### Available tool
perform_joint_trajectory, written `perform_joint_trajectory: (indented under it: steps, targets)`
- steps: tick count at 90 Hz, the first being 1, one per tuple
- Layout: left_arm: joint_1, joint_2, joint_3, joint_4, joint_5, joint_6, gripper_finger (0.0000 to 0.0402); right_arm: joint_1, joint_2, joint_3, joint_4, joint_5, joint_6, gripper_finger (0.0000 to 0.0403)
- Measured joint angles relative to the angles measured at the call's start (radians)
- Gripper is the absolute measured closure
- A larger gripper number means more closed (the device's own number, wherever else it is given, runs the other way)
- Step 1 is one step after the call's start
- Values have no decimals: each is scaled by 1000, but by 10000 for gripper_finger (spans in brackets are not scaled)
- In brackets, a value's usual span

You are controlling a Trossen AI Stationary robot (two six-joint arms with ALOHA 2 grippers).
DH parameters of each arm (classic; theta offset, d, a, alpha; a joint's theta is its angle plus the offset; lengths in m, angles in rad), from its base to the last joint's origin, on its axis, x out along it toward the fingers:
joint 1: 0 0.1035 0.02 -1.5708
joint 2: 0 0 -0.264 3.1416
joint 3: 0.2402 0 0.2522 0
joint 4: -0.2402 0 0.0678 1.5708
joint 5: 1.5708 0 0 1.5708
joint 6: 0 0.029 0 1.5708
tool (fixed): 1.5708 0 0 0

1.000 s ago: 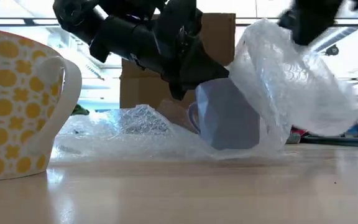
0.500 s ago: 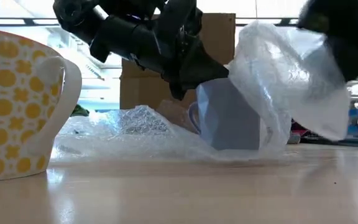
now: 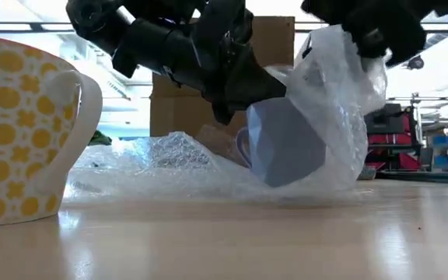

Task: Wrap mug
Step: Wrap the blue mug with the right bubble wrap

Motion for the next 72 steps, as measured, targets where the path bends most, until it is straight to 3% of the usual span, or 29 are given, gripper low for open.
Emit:
perform_joint_trajectory:
  steps: [21,36,72]
  targets:
    - [-4,-115,2,-47,-10,3,400,0,25,0,2,-8,10,401]
    - [5,-140,2,-51,-83,54,400,0,25,0,0,-8,9,401]
    - [11,7,1,18,-74,8,400,0,13,-2,1,-15,9,401]
